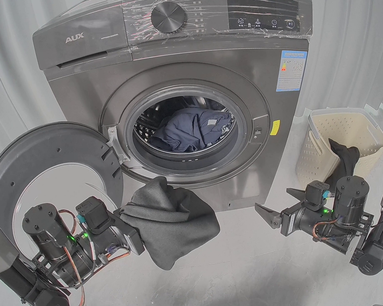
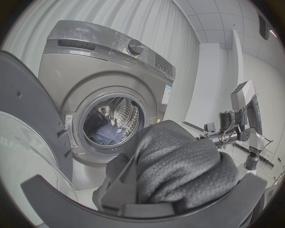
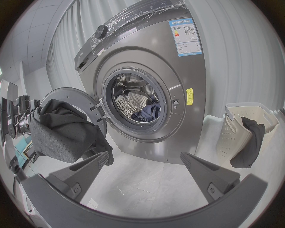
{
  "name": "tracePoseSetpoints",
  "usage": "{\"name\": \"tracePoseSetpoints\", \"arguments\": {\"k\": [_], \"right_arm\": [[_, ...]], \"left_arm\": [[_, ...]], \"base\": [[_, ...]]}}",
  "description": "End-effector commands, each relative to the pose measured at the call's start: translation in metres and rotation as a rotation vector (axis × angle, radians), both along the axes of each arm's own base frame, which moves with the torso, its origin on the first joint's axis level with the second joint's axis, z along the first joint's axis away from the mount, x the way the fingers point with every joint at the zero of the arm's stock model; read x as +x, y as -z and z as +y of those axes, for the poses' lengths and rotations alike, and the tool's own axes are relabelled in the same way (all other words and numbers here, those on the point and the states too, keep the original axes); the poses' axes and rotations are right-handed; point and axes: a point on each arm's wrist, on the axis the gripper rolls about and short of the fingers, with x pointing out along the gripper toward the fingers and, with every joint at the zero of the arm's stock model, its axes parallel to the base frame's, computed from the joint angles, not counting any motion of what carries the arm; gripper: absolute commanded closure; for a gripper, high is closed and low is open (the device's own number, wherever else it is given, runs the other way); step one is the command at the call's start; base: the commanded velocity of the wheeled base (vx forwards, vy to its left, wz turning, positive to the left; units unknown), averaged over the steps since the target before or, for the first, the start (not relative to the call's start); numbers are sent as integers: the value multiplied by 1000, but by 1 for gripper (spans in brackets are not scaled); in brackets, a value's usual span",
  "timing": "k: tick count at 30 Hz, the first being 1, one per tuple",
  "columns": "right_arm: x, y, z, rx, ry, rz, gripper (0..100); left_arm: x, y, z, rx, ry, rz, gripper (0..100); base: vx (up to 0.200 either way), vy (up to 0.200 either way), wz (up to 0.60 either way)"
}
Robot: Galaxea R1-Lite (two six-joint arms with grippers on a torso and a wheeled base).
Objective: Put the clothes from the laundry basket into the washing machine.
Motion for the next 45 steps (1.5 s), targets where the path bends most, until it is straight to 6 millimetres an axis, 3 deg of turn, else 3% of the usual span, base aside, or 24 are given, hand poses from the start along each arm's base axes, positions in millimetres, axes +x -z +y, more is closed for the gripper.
{"name": "tracePoseSetpoints", "arguments": {"k": [1,17,32,38,45], "right_arm": [[-1,-2,1,7,-4,-6,0],[-7,-2,7,5,-32,-4,0],[-11,-4,11,10,-51,-8,0],[-11,-4,11,9,-51,-7,0],[-13,-4,13,9,-59,-7,0]], "left_arm": [[0,0,0,-1,2,2,100],[0,5,-4,8,13,18,100],[-3,15,-14,27,51,51,100],[-1,19,-15,35,51,64,100],[-1,20,-16,38,56,68,100]], "base": [[200,0,0],[200,0,0],[0,0,0],[200,0,0],[0,0,0]]}}
